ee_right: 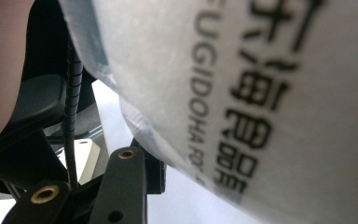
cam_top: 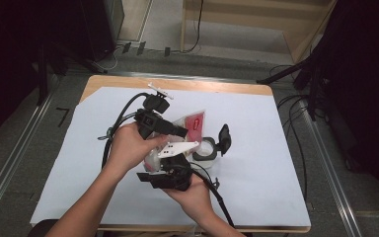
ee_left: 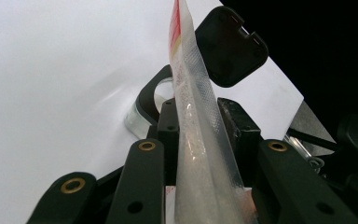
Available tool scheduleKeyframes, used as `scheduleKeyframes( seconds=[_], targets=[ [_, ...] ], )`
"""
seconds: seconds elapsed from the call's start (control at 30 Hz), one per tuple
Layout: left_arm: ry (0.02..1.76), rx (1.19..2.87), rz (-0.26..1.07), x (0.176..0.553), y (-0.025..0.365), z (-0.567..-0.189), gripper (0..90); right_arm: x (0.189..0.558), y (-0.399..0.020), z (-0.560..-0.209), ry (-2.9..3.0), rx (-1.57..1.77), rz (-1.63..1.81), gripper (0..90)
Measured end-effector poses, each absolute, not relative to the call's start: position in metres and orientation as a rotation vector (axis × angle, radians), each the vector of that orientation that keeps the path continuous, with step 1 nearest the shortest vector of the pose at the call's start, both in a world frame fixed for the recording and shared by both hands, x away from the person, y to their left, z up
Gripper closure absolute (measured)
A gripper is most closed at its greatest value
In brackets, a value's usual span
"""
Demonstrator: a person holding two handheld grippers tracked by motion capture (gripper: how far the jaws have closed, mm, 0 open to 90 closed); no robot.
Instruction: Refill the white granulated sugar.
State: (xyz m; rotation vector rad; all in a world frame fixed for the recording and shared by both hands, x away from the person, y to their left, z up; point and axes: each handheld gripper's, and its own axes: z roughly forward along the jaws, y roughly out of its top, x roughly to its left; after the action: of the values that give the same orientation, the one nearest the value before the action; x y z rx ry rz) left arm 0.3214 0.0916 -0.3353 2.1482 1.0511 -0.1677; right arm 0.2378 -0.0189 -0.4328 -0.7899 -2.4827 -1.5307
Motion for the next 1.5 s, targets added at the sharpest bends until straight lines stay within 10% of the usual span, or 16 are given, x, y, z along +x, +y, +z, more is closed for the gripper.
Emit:
scheduleKeyframes(
  seconds=[1.5],
  targets=[
    [1.020,2.174,-0.138,0.3162,0.0885,-0.3306,71.8,0.2309,-0.0169,-0.4303,-2.545,-0.789,-1.544,63.1]
  ],
)
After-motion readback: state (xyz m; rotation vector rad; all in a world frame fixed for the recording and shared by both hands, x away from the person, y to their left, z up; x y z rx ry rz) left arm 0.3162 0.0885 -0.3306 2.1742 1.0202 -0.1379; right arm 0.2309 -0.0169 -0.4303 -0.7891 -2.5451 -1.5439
